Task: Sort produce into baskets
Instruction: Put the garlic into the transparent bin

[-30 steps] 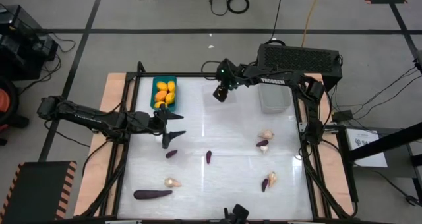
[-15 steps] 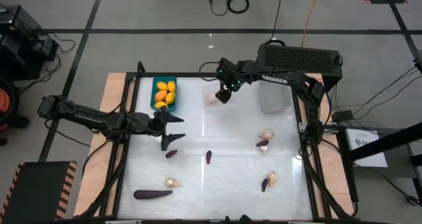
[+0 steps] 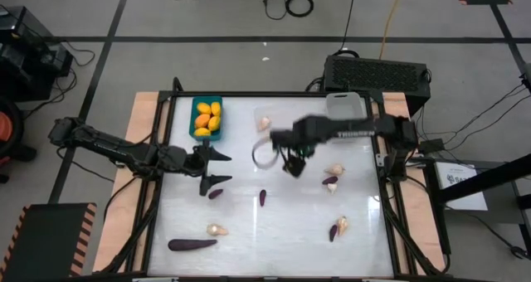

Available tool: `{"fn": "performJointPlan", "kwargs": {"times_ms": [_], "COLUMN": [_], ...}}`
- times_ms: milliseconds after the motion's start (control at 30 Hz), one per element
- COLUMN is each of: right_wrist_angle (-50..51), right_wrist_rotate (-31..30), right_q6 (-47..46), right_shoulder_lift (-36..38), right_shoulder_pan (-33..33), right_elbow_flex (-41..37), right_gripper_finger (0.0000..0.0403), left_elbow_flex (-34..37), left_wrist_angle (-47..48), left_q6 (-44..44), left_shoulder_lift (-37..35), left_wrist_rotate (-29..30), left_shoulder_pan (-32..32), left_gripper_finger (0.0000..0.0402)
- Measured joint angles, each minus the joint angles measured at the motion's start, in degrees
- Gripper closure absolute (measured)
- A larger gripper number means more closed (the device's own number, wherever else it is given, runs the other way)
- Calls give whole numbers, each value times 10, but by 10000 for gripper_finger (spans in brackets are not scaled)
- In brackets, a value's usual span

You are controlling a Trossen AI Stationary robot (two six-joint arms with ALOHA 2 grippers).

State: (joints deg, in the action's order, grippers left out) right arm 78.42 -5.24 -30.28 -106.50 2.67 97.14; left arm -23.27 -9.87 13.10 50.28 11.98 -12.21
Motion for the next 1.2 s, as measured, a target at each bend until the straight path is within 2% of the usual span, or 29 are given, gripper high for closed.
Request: {"fn": "performJointPlan", "kwargs": {"times_ms": [133, 267, 467, 633, 733, 833, 967, 1200], "right_wrist_angle": [26, 36, 73, 120, 111, 110, 109, 8], "right_wrist_rotate": [-24, 9, 6, -25, -69, -108, -108, -114], "right_q6": [-53, -134, -281, -462, -520, -545, -545, -532], "right_shoulder_lift": [0, 0, 0, -2, -4, -4, 3, 80], "right_shoulder_pan": [-82, -152, -262, -345, -382, -400, -398, -358], "right_elbow_flex": [0, 0, 0, 0, -10, -39, -104, -256], "right_gripper_finger": [172, 173, 183, 186, 186, 186, 186, 186], "left_elbow_flex": [0, 0, 0, 0, 0, 0, 0, 0], "left_wrist_angle": [0, 0, 0, -1, -5, -15, -45, -51], "left_q6": [1, 1, 1, 0, -4, -5, -19, -19], "left_shoulder_lift": [0, 0, 0, 0, 0, 0, 0, 0], "left_wrist_rotate": [0, 0, 0, 0, 1, 6, 7, 7], "left_shoulder_pan": [-7, -8, -8, -8, -8, -8, -8, -8], "left_gripper_finger": [77, 77, 77, 77, 77, 77, 77, 77]}}
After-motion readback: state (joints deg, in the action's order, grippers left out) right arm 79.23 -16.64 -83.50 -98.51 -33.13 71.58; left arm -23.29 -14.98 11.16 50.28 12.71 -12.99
